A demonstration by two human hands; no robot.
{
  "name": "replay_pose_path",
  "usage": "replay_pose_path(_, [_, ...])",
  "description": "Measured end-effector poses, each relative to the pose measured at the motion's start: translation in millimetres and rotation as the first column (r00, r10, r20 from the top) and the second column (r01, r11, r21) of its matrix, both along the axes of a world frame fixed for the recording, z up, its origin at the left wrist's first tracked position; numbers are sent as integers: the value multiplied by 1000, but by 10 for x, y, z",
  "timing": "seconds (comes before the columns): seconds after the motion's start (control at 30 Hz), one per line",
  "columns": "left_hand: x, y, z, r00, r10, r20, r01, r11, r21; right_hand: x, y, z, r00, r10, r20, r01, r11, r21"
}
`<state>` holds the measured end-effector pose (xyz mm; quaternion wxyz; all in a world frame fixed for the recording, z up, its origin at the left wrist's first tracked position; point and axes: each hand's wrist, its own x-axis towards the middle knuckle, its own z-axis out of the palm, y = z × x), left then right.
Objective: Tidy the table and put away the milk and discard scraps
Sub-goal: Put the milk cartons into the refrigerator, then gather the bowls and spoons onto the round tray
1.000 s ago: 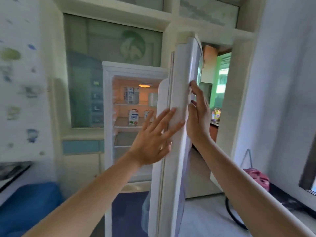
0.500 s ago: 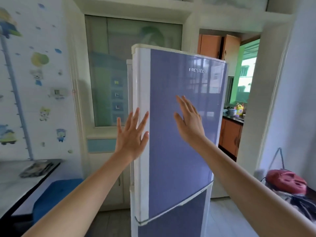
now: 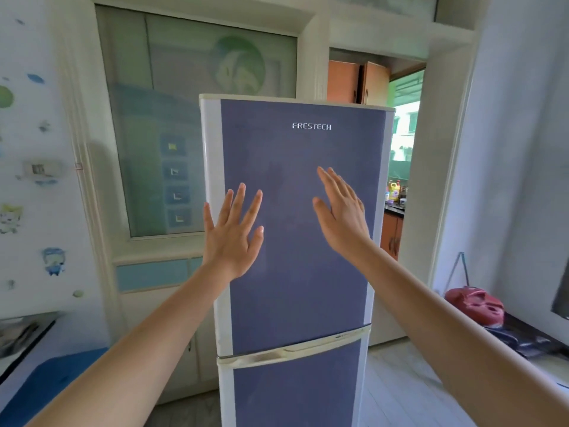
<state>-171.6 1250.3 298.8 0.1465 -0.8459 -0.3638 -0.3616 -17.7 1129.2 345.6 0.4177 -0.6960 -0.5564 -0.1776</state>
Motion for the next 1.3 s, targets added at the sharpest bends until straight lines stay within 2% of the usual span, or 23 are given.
replay_pose_path(0.2, [365,160,2,993,-121,3,121,993,18,237,16,-63,994,-112,18,112,994,-18])
replay_pose_path(0.33, [759,127,-30,971,-237,-15,237,971,23,517,-146,-151,969,-245,31,246,969,-34])
replay_pose_path(0.57, [1535,-293,-148,877,-470,-94,475,879,35,902,-909,-386,881,-472,36,474,878,-64])
replay_pose_path(0.77, [2272,-1251,-375,691,-709,-140,712,701,-40,1127,-2166,-762,698,-716,2,711,692,-124])
replay_pose_path(0.97, [2700,-2546,-555,504,-842,-193,861,509,25,1007,-3563,-1039,481,-875,-43,856,480,-191])
replay_pose_path(1.2, [2843,-4515,-699,283,-934,-216,958,287,13,609,-5387,-1343,216,-972,-90,926,233,-296])
replay_pose_path(1.27, [2819,-5233,-759,185,-954,-235,980,195,-24,441,-5989,-1414,103,-989,-105,938,132,-320])
replay_pose_path(1.3, [2825,-5404,-795,177,-954,-242,982,186,-16,409,-6128,-1432,87,-992,-94,940,113,-323])
